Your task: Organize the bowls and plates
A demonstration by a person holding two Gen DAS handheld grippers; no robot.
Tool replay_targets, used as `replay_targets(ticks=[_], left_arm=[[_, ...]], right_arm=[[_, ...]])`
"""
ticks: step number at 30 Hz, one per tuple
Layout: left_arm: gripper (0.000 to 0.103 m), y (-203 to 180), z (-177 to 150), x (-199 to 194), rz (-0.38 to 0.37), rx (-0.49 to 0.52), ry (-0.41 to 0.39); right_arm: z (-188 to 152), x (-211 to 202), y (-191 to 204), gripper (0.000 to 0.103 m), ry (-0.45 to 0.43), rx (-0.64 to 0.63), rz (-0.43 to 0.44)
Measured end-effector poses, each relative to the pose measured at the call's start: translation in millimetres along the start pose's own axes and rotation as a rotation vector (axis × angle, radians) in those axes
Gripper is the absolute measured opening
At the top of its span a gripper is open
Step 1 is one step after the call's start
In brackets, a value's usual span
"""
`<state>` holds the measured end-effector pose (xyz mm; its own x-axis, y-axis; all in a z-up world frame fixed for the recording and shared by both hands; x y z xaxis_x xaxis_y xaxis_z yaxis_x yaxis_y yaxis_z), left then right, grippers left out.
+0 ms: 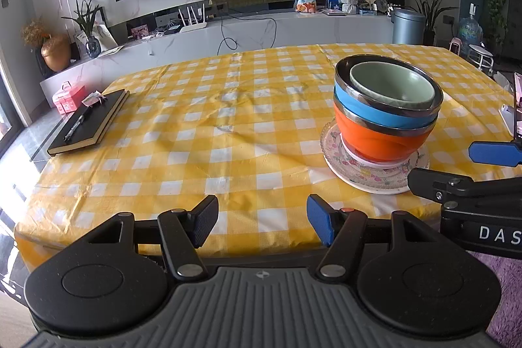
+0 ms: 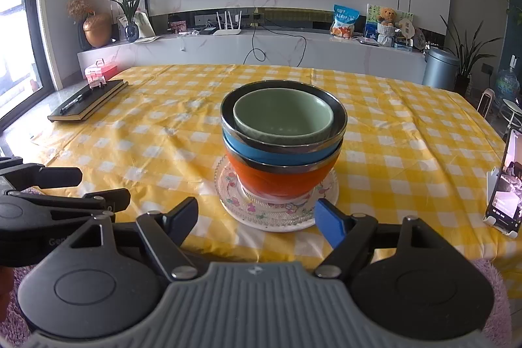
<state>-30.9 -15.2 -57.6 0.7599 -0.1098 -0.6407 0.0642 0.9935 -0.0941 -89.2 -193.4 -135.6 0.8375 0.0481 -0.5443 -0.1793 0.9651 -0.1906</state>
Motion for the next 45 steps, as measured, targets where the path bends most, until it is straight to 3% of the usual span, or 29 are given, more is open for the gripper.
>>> replay_targets(ticks=[45], left_arm=[[0.073, 2.3, 2.5, -2.9, 0.008, -0.001, -0.004]], right_arm=[[1.2, -2.1, 3.2, 0.079, -0.008, -0.011, -0.002]])
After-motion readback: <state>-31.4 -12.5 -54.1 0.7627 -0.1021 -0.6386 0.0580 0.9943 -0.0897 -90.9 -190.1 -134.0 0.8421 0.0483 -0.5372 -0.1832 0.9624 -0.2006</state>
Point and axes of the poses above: each gripper's, at about its wrist camera, not at the fingertips, and x roughly the way its jaws point, y to its left, z to its top, the point moved 5 cm from there along x, roughly the way its jaws point, and after that the axes turned 15 degrees about -x, right-handed, at the moved point
